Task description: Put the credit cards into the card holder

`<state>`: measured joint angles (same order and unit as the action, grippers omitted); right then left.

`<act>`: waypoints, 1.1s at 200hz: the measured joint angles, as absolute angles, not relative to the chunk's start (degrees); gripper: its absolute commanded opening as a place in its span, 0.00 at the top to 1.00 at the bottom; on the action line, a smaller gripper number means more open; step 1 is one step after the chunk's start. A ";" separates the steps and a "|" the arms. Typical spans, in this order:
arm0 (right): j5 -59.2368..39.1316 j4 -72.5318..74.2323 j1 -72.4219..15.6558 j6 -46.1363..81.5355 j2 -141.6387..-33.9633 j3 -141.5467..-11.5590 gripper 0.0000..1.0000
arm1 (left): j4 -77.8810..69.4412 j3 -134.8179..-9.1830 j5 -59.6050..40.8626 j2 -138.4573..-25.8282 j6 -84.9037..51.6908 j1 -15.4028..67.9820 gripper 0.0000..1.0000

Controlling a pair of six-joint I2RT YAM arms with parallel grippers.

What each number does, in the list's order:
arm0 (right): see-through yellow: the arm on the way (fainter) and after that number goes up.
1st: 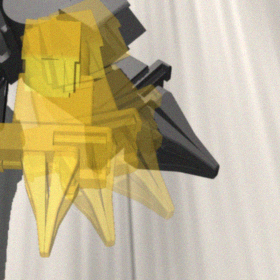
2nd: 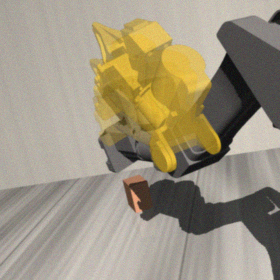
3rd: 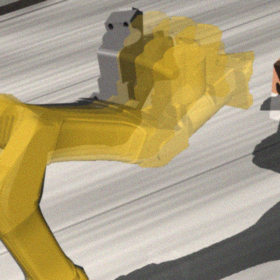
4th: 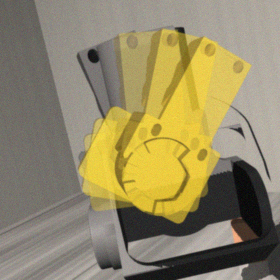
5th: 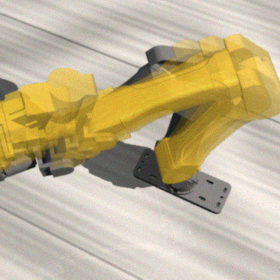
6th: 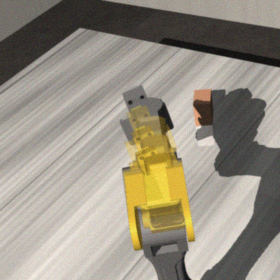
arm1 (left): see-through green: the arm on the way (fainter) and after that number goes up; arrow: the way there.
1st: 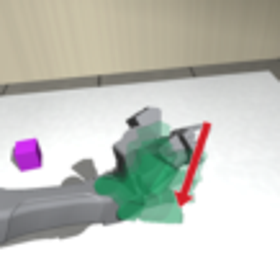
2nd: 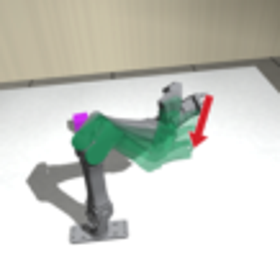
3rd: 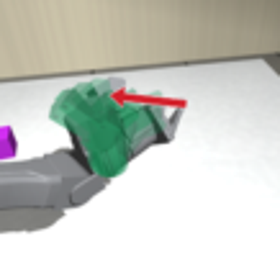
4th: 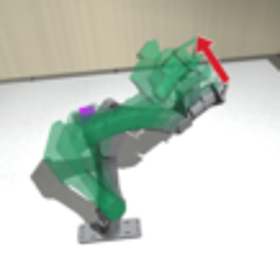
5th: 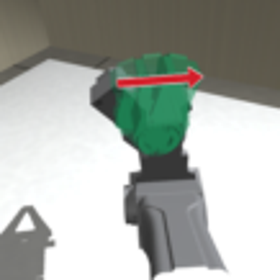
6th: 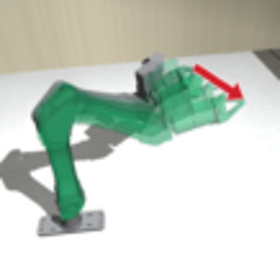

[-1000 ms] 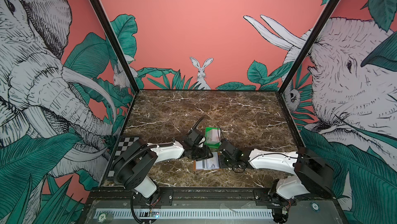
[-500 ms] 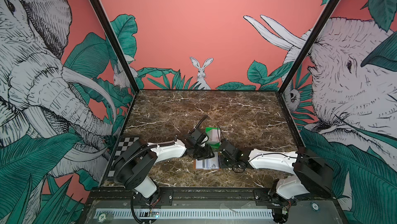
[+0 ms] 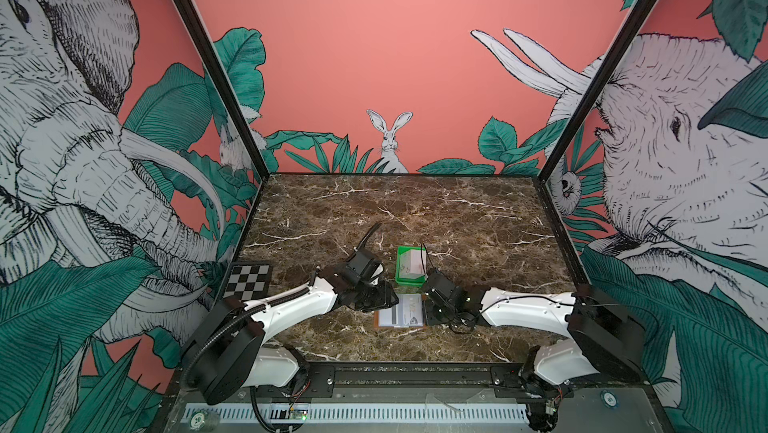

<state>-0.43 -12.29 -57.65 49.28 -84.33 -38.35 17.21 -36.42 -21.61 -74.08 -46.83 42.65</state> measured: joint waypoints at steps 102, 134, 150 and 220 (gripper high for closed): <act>-0.43 -12.75 -57.65 48.80 -85.25 -40.14 0.89 | 20.60 -33.89 -24.53 -75.59 -43.16 40.77 0.41; -0.43 -12.88 -57.65 48.80 -85.25 -40.14 0.89 | 22.87 -33.87 -22.72 -75.70 -42.17 40.77 0.41; -0.43 -12.88 -57.65 48.80 -85.25 -40.14 0.89 | 23.59 -33.85 -21.96 -75.70 -42.00 40.75 0.41; -0.43 -12.86 -57.65 48.69 -85.65 -40.14 0.89 | 19.14 -32.25 -24.58 -75.88 -42.50 40.66 0.40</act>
